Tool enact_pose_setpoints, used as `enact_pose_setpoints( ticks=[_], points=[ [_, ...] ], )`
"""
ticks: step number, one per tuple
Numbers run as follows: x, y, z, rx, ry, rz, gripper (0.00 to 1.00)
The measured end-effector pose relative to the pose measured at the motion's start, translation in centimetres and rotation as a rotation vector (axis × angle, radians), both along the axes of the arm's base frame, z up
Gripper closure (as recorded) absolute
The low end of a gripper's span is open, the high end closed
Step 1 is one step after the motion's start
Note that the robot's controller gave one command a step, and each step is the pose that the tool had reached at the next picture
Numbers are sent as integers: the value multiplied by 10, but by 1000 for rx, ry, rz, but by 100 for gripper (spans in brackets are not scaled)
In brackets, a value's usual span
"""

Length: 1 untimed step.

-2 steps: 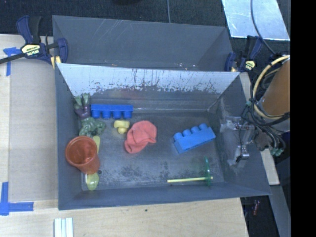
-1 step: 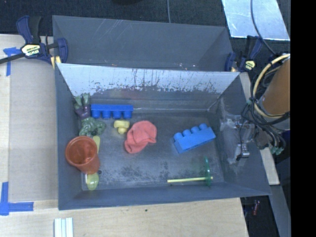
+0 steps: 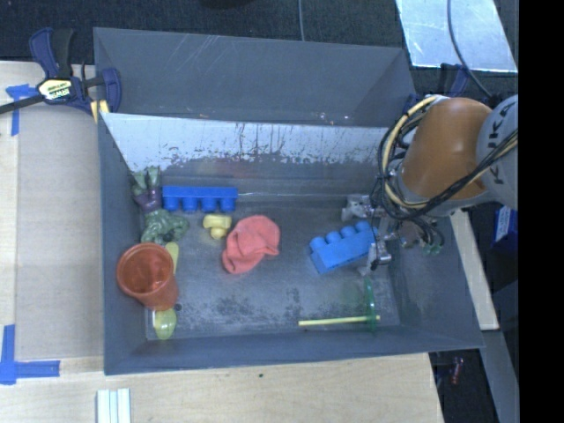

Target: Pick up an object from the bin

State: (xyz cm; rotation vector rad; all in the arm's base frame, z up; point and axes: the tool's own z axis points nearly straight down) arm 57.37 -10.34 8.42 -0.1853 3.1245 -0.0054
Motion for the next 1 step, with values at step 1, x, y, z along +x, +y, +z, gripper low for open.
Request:
enact_pose_setpoints(
  ticks=[1],
  points=[
    [8,6,30,-1,5,54,0]
  ],
)
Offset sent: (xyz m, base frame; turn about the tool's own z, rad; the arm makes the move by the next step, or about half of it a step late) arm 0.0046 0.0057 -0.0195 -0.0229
